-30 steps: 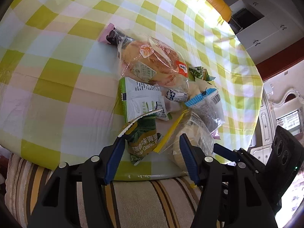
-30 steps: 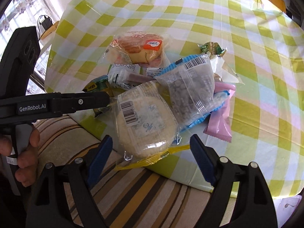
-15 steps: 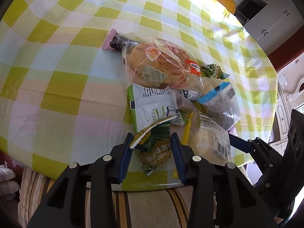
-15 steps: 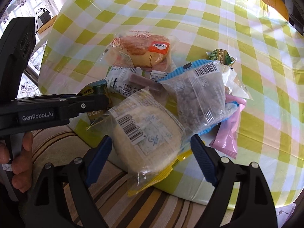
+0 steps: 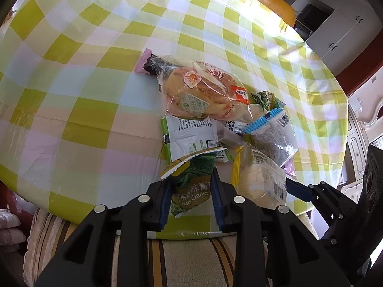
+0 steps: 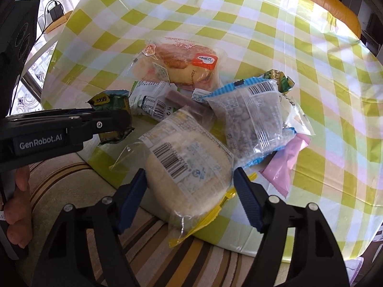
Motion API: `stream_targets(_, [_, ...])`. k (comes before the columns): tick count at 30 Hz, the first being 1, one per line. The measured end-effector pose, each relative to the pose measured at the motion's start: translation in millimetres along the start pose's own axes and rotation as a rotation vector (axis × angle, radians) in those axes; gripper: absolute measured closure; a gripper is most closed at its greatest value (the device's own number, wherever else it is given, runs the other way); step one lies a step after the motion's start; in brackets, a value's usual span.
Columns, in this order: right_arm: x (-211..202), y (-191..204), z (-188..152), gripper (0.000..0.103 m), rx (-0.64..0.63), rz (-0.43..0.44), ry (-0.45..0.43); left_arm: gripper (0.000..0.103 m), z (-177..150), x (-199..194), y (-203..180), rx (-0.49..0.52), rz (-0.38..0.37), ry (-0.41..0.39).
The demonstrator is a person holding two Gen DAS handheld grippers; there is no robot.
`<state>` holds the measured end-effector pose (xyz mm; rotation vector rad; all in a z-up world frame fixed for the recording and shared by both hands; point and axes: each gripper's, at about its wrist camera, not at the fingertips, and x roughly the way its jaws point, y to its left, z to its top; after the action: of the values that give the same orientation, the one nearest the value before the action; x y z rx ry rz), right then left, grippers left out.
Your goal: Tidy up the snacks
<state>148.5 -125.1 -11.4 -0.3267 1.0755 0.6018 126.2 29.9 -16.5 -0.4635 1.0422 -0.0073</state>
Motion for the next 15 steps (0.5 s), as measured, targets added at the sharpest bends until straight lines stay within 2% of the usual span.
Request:
stream_targets(8, [-9, -14, -8, 0.041, 0.076, 0.055, -0.008, 0.074, -2, -4, -1, 0.0, -0.008, -0.013])
stream_targets(15, [-27, -29, -16, 0.044, 0.142, 0.085, -0.05, 0.074, -2, -5, -2, 0.002, -0.008, -0.018])
